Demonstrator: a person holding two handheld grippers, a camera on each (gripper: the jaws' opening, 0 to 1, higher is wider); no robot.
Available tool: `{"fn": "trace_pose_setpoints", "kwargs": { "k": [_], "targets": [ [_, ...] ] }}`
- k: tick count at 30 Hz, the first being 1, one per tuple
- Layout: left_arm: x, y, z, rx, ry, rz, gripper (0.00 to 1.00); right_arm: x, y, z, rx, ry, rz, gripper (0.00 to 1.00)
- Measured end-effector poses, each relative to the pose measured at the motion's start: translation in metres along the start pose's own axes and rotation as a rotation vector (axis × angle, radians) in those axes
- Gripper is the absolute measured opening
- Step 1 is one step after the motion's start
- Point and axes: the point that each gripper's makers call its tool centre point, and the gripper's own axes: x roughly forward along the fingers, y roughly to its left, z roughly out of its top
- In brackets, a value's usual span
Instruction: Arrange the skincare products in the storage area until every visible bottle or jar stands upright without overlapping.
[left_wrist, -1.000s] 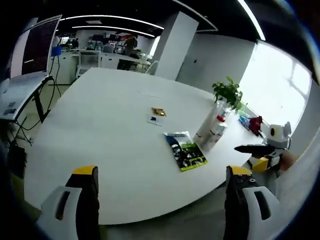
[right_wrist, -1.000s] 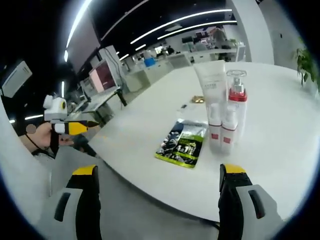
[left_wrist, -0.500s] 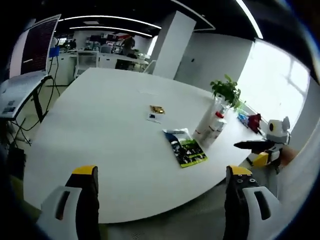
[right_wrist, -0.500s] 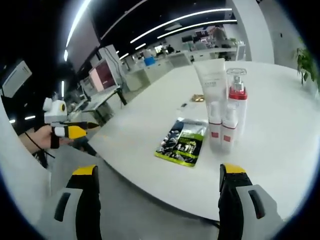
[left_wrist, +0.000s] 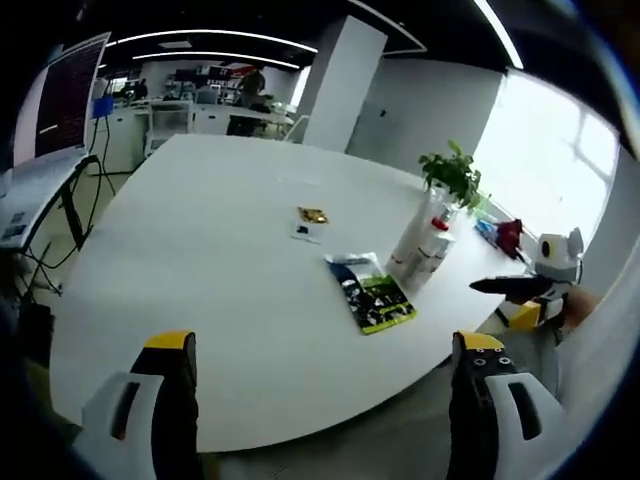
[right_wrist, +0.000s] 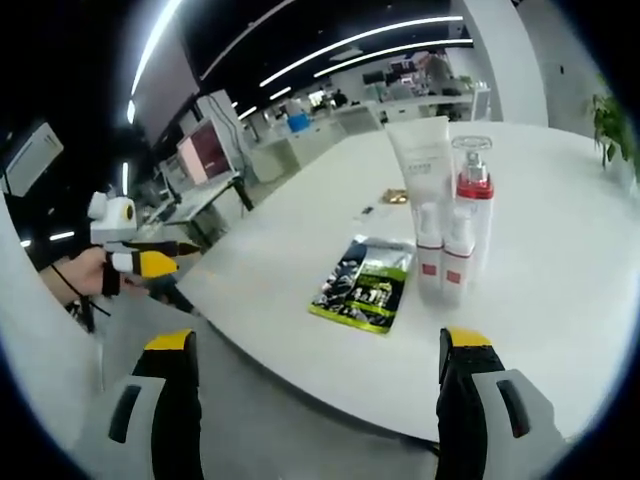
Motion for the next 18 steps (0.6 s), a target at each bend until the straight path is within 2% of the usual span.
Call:
{"fn": "trace_pose_setpoints", "kwargs": {
  "k": [8, 18],
  "targets": [
    [0.012, 0.002, 0.003, 0.023, 0.04, 0.001, 0.99, -0.003, 0.002, 0.002, 0.0, -0.005, -0.007, 0.98],
    [0.041, -0.002, 0.016, 0.049, 0.088, -0.01, 0.99, -0.005, 0.003, 0.004, 0.002, -0.006, -0.016, 0.98]
  ]
}}
